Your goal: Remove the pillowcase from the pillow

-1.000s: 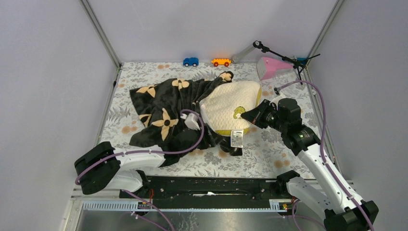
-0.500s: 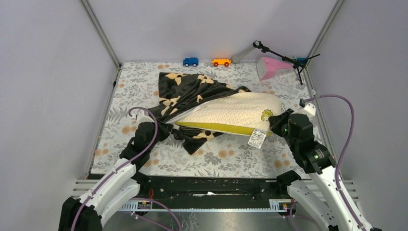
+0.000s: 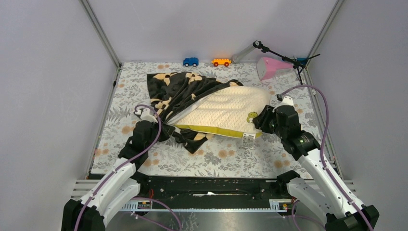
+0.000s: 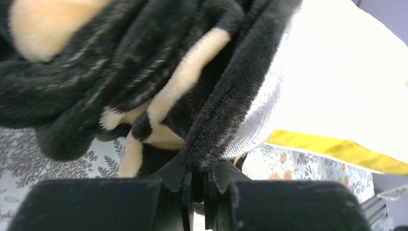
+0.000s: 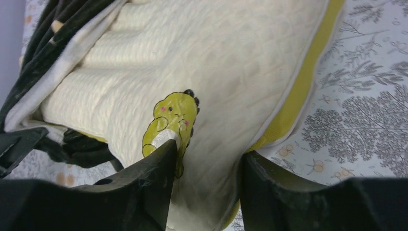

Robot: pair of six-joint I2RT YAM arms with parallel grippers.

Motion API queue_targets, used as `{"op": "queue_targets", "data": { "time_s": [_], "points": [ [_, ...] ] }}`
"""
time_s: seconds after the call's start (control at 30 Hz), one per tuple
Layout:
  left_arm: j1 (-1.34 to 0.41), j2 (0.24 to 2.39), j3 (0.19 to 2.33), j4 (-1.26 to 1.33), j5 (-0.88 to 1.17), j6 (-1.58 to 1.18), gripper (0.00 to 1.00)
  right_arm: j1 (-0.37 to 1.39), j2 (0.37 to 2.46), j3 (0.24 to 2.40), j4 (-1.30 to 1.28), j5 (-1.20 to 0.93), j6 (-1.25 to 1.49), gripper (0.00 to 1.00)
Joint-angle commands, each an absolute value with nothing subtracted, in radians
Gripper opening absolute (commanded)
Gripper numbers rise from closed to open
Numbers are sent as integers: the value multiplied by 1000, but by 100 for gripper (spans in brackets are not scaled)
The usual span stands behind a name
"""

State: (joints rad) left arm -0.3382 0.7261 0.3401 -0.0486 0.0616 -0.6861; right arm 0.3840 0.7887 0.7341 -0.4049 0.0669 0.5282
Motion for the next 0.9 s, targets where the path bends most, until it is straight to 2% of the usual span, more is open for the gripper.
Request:
{"op": "queue_targets", "data": {
  "time_s": [0.0, 0.23, 0.37, 0.57, 0.77, 0.87],
  "points": [
    [-331, 678, 324, 100, 180, -580, 7, 379, 764, 767, -305, -54, 447, 61],
    [-331, 509, 221, 120, 170, -522, 0, 379, 802, 852, -370, -112, 402, 81],
    [-331, 484, 203, 143, 180, -527, 0, 379, 815, 879, -395, 4, 418, 98],
    [-331, 552, 208, 198, 231, -539, 0, 379, 824, 938, -434, 186, 400, 100],
    [-331, 543, 219, 170, 218, -538, 0, 379, 743, 942, -390, 295, 387, 100],
    [-331, 524, 213, 164, 199, -538, 0, 379, 727, 944, -337, 224, 327, 100]
  ]
}}
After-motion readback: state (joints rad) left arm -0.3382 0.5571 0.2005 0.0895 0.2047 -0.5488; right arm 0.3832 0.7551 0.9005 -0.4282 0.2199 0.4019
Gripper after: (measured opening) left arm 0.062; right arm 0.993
